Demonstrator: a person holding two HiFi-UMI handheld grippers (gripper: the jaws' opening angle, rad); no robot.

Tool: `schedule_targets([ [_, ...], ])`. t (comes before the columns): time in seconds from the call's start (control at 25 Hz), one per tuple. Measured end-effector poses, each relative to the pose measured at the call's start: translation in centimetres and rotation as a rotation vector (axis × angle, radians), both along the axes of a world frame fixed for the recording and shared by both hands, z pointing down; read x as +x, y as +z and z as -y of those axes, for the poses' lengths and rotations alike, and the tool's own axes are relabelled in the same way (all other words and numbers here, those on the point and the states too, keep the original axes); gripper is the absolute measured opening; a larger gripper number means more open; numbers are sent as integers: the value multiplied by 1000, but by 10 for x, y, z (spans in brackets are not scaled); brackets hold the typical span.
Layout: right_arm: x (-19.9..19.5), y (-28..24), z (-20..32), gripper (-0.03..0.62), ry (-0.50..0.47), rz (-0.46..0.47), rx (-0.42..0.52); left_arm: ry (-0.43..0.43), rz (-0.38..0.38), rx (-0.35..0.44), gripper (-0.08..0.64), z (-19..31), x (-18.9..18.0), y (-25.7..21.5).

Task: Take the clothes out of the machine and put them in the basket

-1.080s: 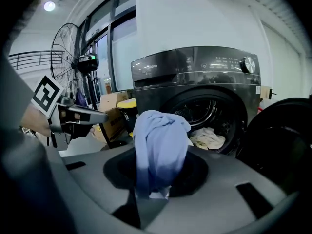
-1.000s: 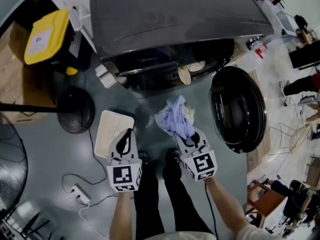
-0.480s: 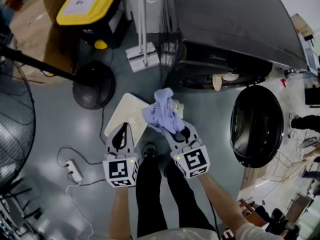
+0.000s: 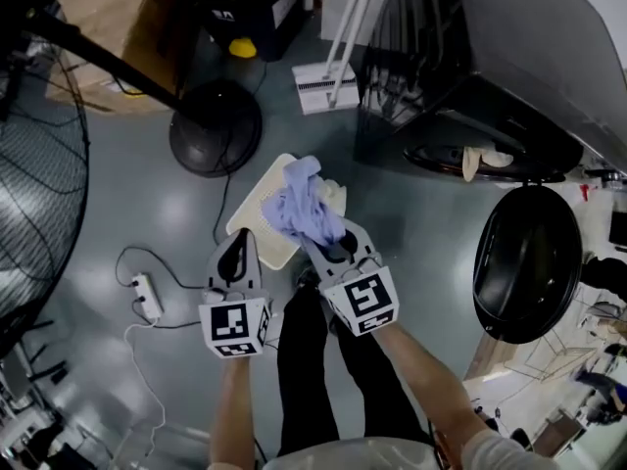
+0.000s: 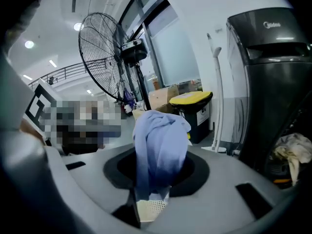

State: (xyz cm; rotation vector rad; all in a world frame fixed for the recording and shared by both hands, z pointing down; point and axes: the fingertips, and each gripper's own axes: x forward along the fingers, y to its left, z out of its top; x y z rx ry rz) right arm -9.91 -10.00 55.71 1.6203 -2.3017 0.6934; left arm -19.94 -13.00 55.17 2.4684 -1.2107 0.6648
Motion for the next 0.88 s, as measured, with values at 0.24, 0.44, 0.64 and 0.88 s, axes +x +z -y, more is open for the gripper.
schedule_targets([
  [0.24,-24,37,13,135,-28,28,-61,-12,13,-22,18,-4,-4,11],
  [0.44,-31,88,20,137,-64,-6,-132,-4,7,-11,18,2,2,12],
  [0.64,-38,139,20,138,-99,-37,-201,-18,9,-16,18,7,-3,25],
  [0.88,-45,185,20,168,-124,-68,-275,-30,20,-36,18,5,-17,40],
])
